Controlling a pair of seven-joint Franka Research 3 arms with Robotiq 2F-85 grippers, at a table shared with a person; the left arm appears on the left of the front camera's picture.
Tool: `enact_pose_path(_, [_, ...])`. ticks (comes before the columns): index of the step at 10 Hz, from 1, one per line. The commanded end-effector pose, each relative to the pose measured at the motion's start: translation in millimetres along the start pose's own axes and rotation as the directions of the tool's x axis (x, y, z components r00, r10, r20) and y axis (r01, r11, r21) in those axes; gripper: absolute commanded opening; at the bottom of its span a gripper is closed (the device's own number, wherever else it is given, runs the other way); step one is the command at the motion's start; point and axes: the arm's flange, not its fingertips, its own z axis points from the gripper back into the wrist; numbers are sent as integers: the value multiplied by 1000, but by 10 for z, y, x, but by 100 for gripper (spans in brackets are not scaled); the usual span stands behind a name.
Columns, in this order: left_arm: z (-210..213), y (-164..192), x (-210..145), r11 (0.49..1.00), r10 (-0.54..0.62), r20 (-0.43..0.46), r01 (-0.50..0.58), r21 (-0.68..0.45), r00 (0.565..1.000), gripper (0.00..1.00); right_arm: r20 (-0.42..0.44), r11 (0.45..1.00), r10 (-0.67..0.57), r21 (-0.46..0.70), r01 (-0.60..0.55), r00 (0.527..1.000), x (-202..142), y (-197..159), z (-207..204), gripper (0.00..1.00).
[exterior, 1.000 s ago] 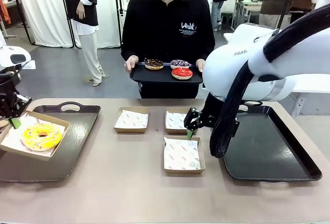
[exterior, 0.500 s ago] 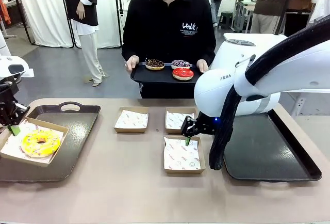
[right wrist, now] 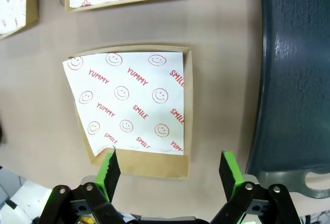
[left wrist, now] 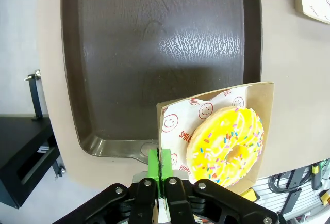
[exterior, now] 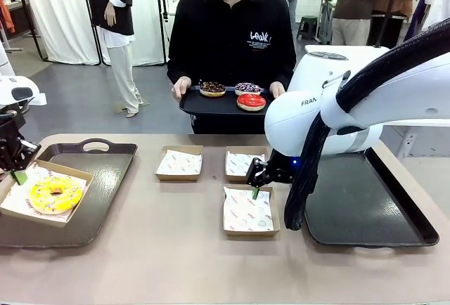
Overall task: Individually package the donuts and arrange them on the tray.
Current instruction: Place the picked Paper togo box on the Handle tray while simultaneously picking up another Paper togo box from the table with the other hand.
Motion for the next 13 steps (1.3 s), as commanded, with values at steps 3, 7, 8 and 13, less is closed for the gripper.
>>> enact_pose_path(3, [-76, 13, 109, 1000, -17, 2, 17, 1, 1000, 1, 58, 998, -17, -64, 20, 998, -7, 34, -194, 100])
enact_pose_path(7, [-249, -19, 241, 999, -30, -24, 31, 19, 999, 1, 23, 997, 16, -79, -15, 1000, -2, 59, -385, 100])
enact_pose_path(8, [-282, -18, 270, 999, -28, -29, 29, 20, 999, 1, 24, 996, 24, -89, -22, 999, -8, 65, -405, 100])
enact_pose_path(13, [-500, -55, 389, 999, -31, -27, 31, 16, 999, 1, 35, 992, 36, -122, -32, 999, -32, 83, -428, 100])
